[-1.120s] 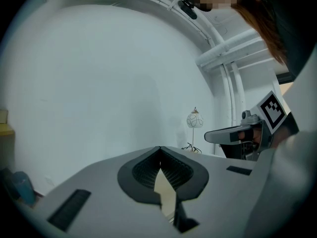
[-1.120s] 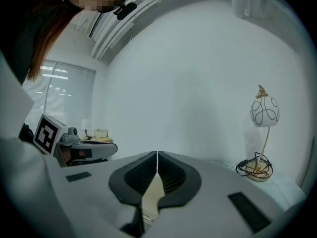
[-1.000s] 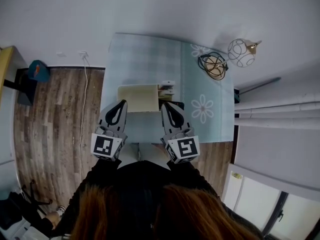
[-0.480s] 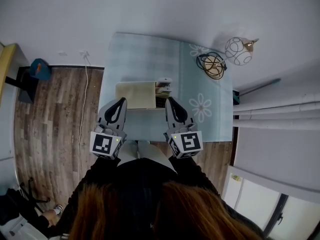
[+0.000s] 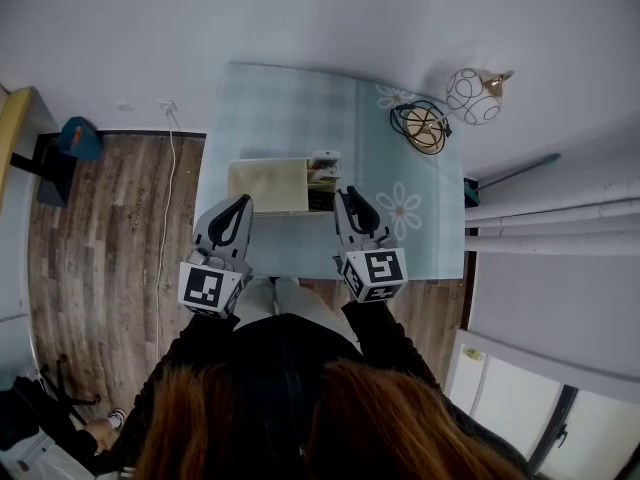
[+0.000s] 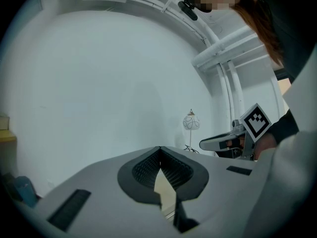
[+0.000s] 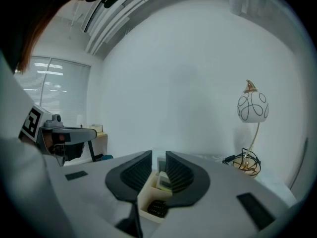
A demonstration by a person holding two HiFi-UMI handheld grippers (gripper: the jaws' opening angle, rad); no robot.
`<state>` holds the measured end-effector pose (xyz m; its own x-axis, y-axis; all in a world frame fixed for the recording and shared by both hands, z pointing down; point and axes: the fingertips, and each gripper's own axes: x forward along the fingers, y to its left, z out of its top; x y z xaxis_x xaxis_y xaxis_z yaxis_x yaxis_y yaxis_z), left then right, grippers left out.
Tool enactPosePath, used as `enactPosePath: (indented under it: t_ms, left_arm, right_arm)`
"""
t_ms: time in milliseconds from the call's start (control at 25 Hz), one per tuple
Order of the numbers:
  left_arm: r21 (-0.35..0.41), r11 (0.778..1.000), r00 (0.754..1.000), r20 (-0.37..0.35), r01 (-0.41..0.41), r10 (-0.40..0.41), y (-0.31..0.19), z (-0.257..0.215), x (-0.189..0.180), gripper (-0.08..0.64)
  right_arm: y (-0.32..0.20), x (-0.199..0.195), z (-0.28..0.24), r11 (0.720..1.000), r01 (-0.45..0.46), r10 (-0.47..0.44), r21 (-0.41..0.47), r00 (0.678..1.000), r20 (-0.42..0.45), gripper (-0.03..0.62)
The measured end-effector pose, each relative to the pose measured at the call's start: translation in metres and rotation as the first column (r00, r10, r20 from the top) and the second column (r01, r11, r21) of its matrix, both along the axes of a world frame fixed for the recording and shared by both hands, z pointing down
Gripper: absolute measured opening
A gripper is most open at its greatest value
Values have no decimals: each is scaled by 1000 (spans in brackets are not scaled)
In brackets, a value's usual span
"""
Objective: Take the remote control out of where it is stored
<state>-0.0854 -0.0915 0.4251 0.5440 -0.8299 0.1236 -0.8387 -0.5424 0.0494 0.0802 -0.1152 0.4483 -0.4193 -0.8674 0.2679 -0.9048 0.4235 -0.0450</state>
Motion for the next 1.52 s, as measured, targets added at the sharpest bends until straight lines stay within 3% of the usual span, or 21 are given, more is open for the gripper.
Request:
enactPosePath:
  t_ms: [200, 440, 960, 1520]
  left_arm:
    - [-2, 1000, 1000, 1, -5, 5, 1, 0, 3, 6]
    - [-3, 1000, 1000, -3, -12, 12, 4, 2, 7, 6]
    - [2, 1000, 1000, 1, -7, 7, 6, 1, 5, 6]
    - [3, 1000, 1000, 14, 1, -1, 9, 0, 0, 6]
  right_arm:
    - [0, 14, 18, 998, -35, 34, -49, 999, -17, 155]
    - [3, 23, 40, 993, -64, 59, -99, 997, -50, 213]
    - [4, 36, 85, 975, -123, 104, -186, 988, -110, 235]
    - [-2, 42, 119, 956, -161, 142, -247, 986, -92, 233]
